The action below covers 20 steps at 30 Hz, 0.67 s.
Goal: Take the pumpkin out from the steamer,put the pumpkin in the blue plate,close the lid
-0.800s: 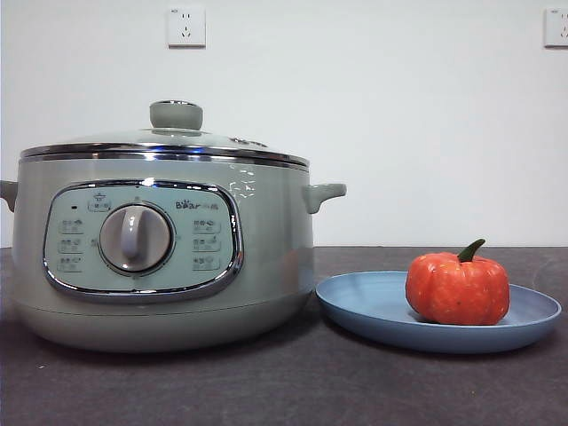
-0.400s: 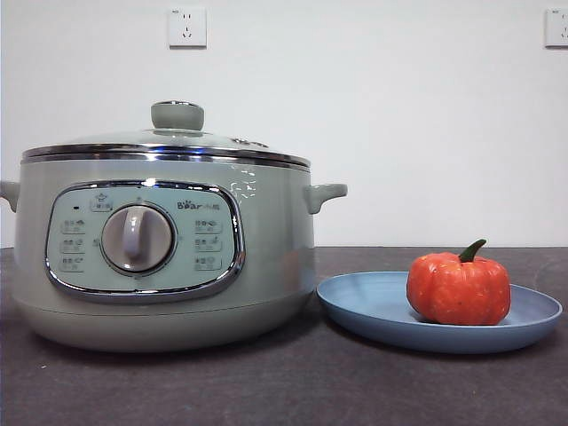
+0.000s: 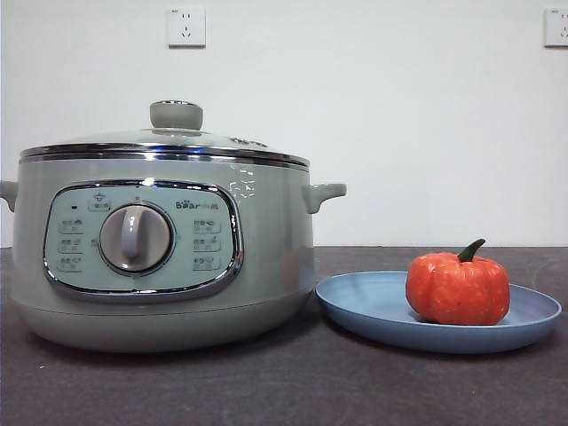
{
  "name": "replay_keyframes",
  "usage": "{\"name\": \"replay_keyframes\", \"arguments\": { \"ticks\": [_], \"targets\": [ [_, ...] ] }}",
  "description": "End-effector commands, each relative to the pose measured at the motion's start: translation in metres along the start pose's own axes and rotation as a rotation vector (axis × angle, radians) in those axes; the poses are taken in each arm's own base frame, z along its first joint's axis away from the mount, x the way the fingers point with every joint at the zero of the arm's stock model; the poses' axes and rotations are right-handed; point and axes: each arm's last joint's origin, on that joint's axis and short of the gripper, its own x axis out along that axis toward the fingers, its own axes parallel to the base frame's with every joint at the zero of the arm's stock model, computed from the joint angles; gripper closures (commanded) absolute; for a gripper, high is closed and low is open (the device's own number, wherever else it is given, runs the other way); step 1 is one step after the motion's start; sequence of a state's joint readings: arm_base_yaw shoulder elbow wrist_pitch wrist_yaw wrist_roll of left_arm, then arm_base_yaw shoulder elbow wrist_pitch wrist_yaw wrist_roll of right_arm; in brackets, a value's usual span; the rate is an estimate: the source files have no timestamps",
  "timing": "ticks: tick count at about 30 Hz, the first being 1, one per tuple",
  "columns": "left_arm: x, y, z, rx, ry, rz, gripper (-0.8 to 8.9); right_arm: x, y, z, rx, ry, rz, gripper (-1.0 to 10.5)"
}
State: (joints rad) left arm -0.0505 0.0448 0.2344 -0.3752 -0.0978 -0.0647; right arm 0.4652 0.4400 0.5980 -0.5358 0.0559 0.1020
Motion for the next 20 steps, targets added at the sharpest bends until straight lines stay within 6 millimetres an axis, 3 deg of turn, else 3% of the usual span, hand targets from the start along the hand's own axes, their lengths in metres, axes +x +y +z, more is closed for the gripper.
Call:
{"name": "replay_keyframes", "arguments": {
  "ticks": [1, 12, 20],
  "targets": [
    [0.009, 0.001, -0.017, -0.014, 0.010, 0.004, 8.17, 0.001, 0.000, -0.002, 0.012, 0.005, -0.003, 9.6],
    [0.024, 0.002, -0.051, -0.018, 0.058, 0.010, 8.16, 0.001, 0.000, -0.002, 0.012, 0.005, -0.003, 9.6],
    [0.025, 0.002, -0.052, -0.017, 0.056, 0.010, 8.16, 0.001, 0.000, -0.002, 0.012, 0.005, -0.003, 9.6]
  ]
}}
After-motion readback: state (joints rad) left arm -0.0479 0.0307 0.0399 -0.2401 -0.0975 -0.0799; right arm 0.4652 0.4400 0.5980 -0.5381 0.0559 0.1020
